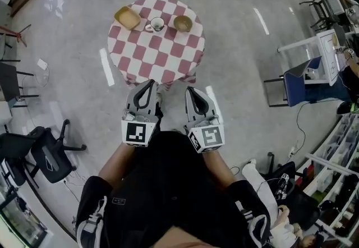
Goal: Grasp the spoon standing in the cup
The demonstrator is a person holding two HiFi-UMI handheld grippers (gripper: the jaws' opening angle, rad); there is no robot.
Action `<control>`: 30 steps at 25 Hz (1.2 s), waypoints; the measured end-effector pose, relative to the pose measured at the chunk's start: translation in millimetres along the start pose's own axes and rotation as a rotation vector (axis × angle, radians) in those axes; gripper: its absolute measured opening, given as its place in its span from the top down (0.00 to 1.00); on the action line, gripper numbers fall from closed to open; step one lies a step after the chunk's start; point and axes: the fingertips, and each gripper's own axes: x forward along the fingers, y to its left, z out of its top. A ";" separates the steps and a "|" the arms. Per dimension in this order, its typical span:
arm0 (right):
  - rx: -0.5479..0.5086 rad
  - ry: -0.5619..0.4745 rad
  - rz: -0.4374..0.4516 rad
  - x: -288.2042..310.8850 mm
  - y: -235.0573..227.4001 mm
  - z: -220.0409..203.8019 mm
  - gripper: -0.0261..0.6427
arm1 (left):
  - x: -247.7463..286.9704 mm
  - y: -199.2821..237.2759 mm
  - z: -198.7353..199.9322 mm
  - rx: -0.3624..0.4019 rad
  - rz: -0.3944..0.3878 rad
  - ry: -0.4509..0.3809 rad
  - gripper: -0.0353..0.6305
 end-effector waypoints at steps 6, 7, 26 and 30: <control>0.000 0.018 -0.031 57.4 -21.4 3.9 0.92 | 74.0 38.2 -5.1 0.102 -0.083 -0.014 0.93; 0.001 0.022 -0.035 64.5 -23.4 3.1 0.92 | 84.4 43.2 -9.3 0.118 -0.090 0.002 0.93; 0.040 0.106 -0.099 151.2 -80.1 -20.5 0.92 | 278.5 107.9 -167.1 0.311 -0.193 0.301 0.76; 0.054 0.139 -0.110 152.8 -87.6 -32.4 0.92 | 309.0 114.4 -191.5 0.345 -0.181 0.351 0.73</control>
